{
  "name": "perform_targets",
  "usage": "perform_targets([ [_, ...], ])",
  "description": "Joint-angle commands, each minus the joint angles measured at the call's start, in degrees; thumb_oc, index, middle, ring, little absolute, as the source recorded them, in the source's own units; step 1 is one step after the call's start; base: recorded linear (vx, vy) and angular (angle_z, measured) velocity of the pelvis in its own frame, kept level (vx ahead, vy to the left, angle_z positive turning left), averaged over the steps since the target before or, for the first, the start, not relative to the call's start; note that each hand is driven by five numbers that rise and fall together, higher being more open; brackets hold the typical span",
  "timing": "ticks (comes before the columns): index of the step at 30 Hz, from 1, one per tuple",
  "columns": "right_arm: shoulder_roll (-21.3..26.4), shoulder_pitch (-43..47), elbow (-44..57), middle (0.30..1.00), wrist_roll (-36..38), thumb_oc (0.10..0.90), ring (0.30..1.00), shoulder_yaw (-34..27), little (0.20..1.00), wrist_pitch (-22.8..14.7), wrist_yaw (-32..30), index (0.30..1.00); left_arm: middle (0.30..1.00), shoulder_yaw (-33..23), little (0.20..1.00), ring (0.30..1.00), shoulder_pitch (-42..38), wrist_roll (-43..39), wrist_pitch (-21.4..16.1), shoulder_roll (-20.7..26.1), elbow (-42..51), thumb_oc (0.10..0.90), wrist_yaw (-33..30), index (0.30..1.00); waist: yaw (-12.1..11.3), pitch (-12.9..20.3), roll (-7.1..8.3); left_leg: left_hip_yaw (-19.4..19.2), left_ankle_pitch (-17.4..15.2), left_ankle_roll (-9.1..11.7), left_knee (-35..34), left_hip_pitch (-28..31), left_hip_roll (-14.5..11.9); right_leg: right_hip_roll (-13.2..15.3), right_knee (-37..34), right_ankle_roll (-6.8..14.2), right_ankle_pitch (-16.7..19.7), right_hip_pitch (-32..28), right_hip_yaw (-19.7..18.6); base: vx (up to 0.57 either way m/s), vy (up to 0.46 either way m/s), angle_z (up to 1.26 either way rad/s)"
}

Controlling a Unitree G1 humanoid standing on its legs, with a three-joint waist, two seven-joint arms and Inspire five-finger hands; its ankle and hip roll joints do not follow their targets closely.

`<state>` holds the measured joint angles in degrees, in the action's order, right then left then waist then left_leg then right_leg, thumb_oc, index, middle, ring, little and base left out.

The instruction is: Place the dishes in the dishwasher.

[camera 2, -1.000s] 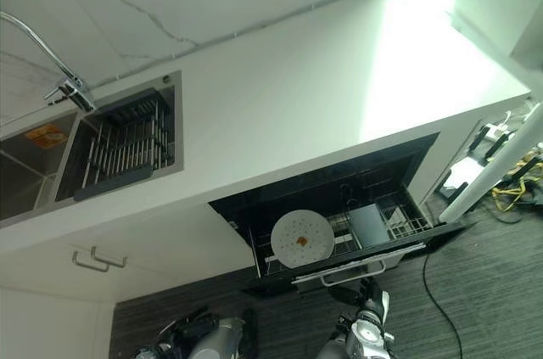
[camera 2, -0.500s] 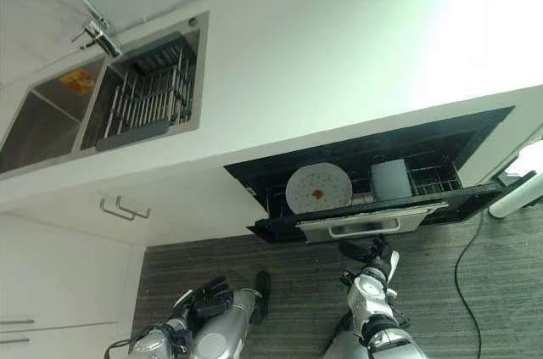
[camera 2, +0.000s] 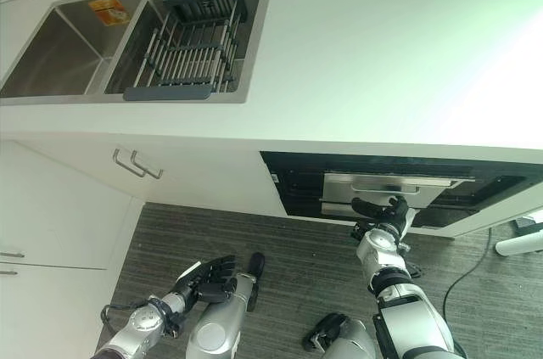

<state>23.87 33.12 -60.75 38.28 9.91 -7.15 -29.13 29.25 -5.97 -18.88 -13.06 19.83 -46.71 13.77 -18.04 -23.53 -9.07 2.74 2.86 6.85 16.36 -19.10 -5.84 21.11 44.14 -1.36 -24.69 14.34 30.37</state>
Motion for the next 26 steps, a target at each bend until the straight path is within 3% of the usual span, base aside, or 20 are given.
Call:
perform_targets([
  [1,6.0,27.2,8.4,0.9,-8.6,0.8,0.9,5.9,0.9,-12.1,7.6,0.9,0.9,5.5,0.9,0.9,6.6,2.4,2.2,4.7,-0.8,0.8,6.2,0.9,-3.5,1.7,-0.32,-0.1,-4.1,-2.1,0.8,-1.0,1.2,-2.7,-8.7,3.2,3.3,-10.4,-0.7,-0.04,0.024,0.05],
  [4,3.6,25.7,7.1,0.9,-8.2,0.8,0.9,6.5,0.9,-8.5,8.0,0.9,0.9,6.0,0.9,0.9,5.6,1.1,2.2,4.3,0.7,0.8,13.1,0.9,-3.3,2.0,0.1,-0.2,-4.5,-2.0,0.8,-0.5,0.5,-3.6,-10.6,3.3,3.8,-11.7,0.0,-0.04,-0.083,0.17],
  [8,-1.8,19.2,6.1,0.9,-5.9,0.8,0.9,7.2,0.9,-6.2,8.6,0.9,0.9,6.8,0.9,0.9,4.3,0.8,2.3,2.7,-0.8,0.8,13.0,0.9,-1.3,2.5,0.31,-0.8,-4.8,-1.7,0.8,0.5,-1.1,-5.1,-12.9,3.4,4.7,-12.8,-0.5,-0.01,-0.053,-0.08],
  [9,-3.7,16.5,6.1,0.9,-5.0,0.8,0.9,7.8,0.9,-5.9,8.1,0.9,0.9,6.8,0.9,0.9,3.9,1.1,1.9,1.7,-2.2,0.8,12.0,0.9,-0.4,2.7,0.46,-1.1,-4.9,-1.4,0.8,0.8,-1.7,-5.8,-14.3,3.5,5.2,-13.2,-1.0,0.0,-0.051,-0.19],
  [12,-9.6,1.7,7.2,0.9,-5.8,0.8,0.9,10.7,0.9,-5.9,8.9,0.9,0.9,2.8,0.9,0.9,1.2,-2.1,1.7,-1.6,-7.1,0.8,8.9,0.9,5.1,4.7,1.2,-3.7,-5.3,-0.7,0.8,2.2,-5.2,-8.4,-20.6,4.5,8.6,-13.9,-4.4,-0.03,-0.032,-0.34],
  [13,-9.1,-3.9,7.1,0.9,-6.3,0.8,0.9,10.5,0.9,-6.9,11.4,0.9,0.9,0.7,0.9,0.9,0.0,-2.5,3.0,-2.0,-6.8,0.8,6.9,0.9,7.4,6.1,0.62,-4.9,-4.3,-0.7,0.8,1.7,-7.3,-9.8,-23.7,4.7,11.6,-13.3,-5.1,-0.09,0.02,-0.78],
  [15,-7.2,-10.0,9.1,0.9,-5.7,0.8,0.9,9.5,0.9,-7.0,14.9,0.9,0.9,-1.5,0.9,0.9,-1.0,-1.7,5.0,-1.9,-5.5,0.8,4.6,0.9,10.3,7.2,1.09,-6.5,-4.4,-0.3,0.8,2.3,-8.9,-10.2,-26.5,5.3,13.3,-13.6,-6.9,-0.01,0.011,-0.8],
  [19,-4.4,-19.6,17.5,0.9,-8.4,0.8,0.9,8.0,0.9,-6.3,20.5,0.9,0.9,-5.2,0.9,0.9,-1.8,-3.3,9.1,-1.1,-2.3,0.8,1.5,0.9,15.2,8.8,2.18,-9.9,-4.8,0.1,0.8,3.9,-11.4,-9.8,-27.0,6.0,13.7,-12.9,-10.3,0.07,-0.005,-0.79],
  [20,-3.5,-22.8,20.4,0.9,-8.8,0.8,0.9,6.4,0.9,-5.8,22.4,0.9,0.9,-6.9,0.9,0.9,-1.5,-2.0,10.5,-0.8,-1.4,0.8,1.1,0.9,17.4,9.3,2.9,-11.5,-4.9,0.3,0.8,4.5,-12.5,-9.8,-27.0,6.3,13.7,-12.5,-11.7,0.04,-0.044,-0.53],
  [24,-2.7,-27.4,21.0,0.9,-10.9,0.8,0.9,3.5,0.9,-3.9,25.0,0.9,0.9,-7.9,0.9,0.9,-1.6,-2.0,13.7,-2.4,-4.7,0.8,1.8,0.9,20.9,10.7,4.79,-13.6,-6.3,-0.1,0.8,7.2,-12.6,-9.3,-27.0,7.0,14.0,-11.9,-14.6,0.02,-0.075,-0.52],
  [26,-2.7,-28.6,19.7,0.9,-10.6,0.8,0.9,3.0,0.9,-2.8,26.0,0.9,0.9,-8.0,0.9,0.9,-1.3,-2.1,14.4,-3.5,-7.2,0.8,1.8,0.9,21.3,11.4,5.47,-14.2,-6.7,-0.1,0.8,7.7,-12.4,-8.8,-27.0,7.4,14.3,-11.4,-15.0,-0.03,-0.089,-0.08],
])
